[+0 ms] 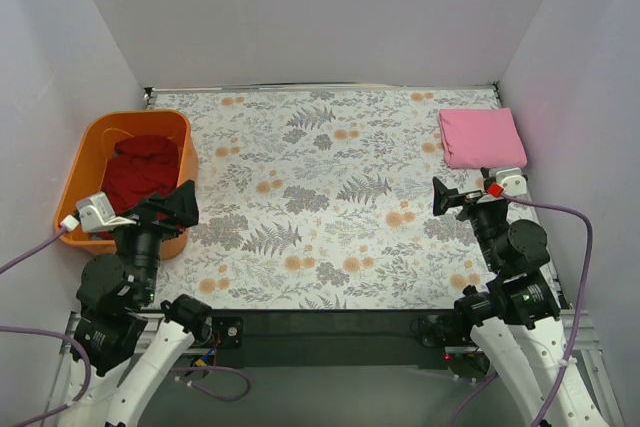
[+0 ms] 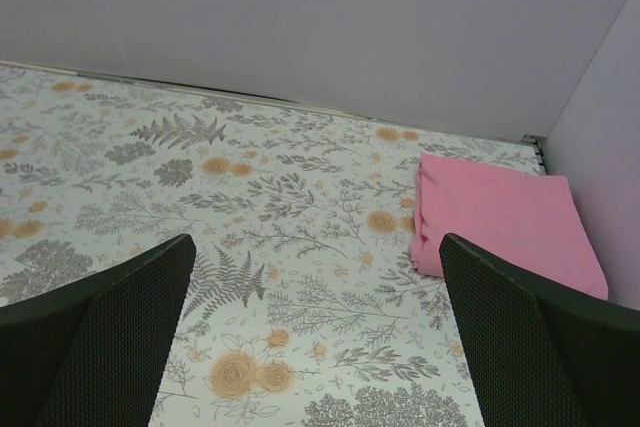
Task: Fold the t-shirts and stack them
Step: Grab the tshirt from the pile
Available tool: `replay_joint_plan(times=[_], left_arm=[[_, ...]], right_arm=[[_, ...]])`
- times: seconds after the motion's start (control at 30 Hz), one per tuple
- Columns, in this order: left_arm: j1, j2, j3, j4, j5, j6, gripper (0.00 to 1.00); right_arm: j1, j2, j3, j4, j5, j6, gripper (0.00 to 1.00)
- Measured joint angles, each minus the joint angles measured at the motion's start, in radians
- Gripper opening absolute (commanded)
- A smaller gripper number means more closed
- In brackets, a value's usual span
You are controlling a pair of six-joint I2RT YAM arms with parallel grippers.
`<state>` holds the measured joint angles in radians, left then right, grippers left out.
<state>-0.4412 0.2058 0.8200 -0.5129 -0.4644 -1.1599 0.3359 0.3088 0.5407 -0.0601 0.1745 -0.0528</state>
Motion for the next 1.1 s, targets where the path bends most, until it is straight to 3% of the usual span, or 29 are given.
replay_joint_plan(times=[0.17, 0.3, 0.37, 0.57, 0.77, 0.97, 1.1], left_arm=[[0.000, 0.132, 0.008, 0.032, 0.001, -0.002, 0.96], [0.000, 0.360, 0.054, 0.055, 0.012, -0.010, 0.93], [0.000, 0.495, 0.100, 0.073, 0.011, -0.023, 0.86], [0.031, 0.857, 0.256, 0.129, -0.042, -0.048, 0.86], [0.284, 1.101, 0.408, 0.132, -0.042, -0.068, 0.88], [0.575, 1.185, 0.439, 0.121, -0.034, -0.096, 0.88], [0.696, 1.215, 0.408, 0.126, -0.026, -0.129, 0.86]], right_arm=[[0.000, 0.020, 0.000, -0.002, -0.049, 0.021, 0.98], [0.000, 0.041, 0.000, -0.014, -0.093, 0.047, 0.98], [0.000, 0.052, 0.000, -0.023, -0.113, 0.061, 0.98], [0.000, 0.079, -0.002, -0.054, -0.171, 0.111, 0.98], [0.000, 0.075, -0.030, -0.071, -0.212, 0.140, 0.98], [0.011, 0.056, -0.056, -0.082, -0.220, 0.153, 0.98], [0.022, 0.055, -0.066, -0.089, -0.214, 0.154, 0.98]])
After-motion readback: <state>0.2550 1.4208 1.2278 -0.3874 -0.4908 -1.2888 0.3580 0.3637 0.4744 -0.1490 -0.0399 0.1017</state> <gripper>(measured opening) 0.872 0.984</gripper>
